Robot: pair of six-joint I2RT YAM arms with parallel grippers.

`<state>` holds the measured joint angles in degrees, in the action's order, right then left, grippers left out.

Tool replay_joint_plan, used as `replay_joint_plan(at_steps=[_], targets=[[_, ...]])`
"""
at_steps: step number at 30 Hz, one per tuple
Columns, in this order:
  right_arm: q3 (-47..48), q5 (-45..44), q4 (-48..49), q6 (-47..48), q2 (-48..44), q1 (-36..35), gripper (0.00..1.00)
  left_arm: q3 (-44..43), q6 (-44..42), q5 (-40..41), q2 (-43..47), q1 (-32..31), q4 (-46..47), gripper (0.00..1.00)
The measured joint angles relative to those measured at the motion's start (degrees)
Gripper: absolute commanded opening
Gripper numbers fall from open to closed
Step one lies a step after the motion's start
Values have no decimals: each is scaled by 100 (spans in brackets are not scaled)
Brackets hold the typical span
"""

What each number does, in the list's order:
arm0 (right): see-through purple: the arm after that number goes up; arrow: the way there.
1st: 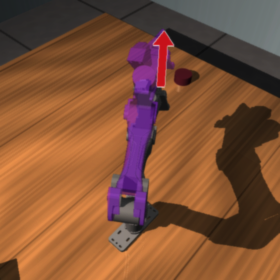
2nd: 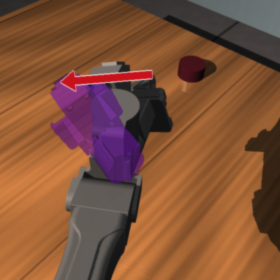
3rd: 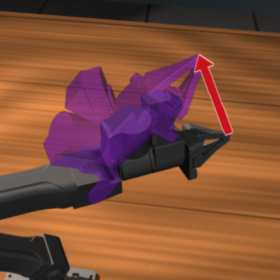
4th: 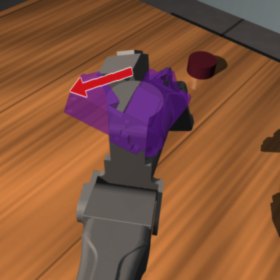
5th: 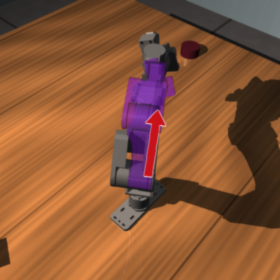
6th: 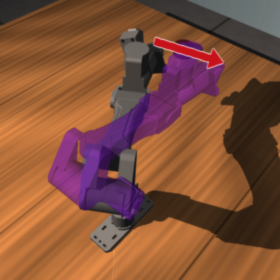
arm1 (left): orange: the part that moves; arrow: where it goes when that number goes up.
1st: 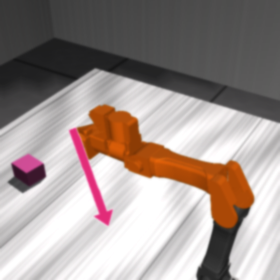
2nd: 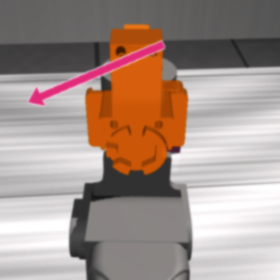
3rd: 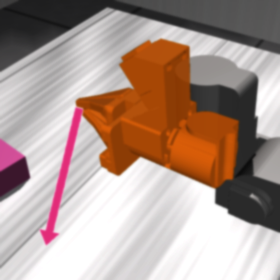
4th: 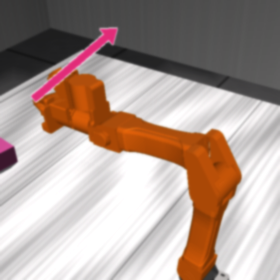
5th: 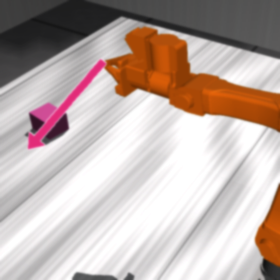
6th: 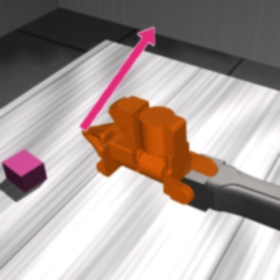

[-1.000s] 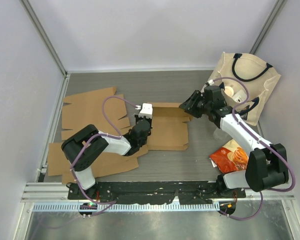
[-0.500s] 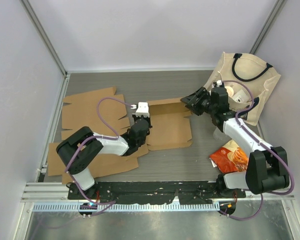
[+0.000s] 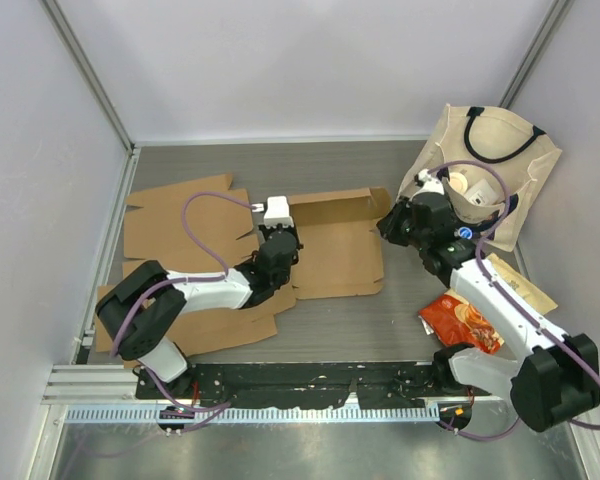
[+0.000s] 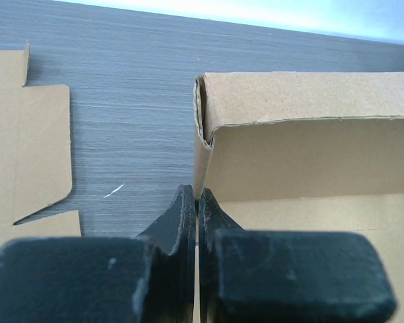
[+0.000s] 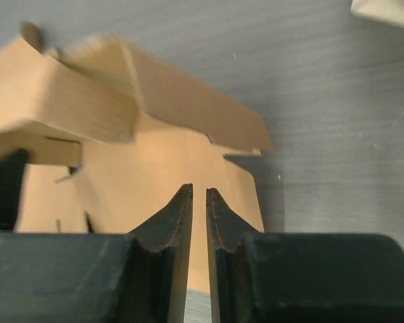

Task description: Fold the paper box

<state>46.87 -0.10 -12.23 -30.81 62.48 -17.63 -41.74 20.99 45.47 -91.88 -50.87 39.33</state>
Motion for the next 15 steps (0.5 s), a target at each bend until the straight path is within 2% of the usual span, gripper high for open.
replay_joint_plan(at_steps=[4,9,15], targets=[[-245,-820,-2,195,365,-511,11,-42,107,35,168,0,-238,0],[-420,-1751,140,299,442,-627,7,-42,170,39,350,0,-391,0],[-636,-2138,686,282,442,-623,5,-42,380,-7,428,0,-535,0]])
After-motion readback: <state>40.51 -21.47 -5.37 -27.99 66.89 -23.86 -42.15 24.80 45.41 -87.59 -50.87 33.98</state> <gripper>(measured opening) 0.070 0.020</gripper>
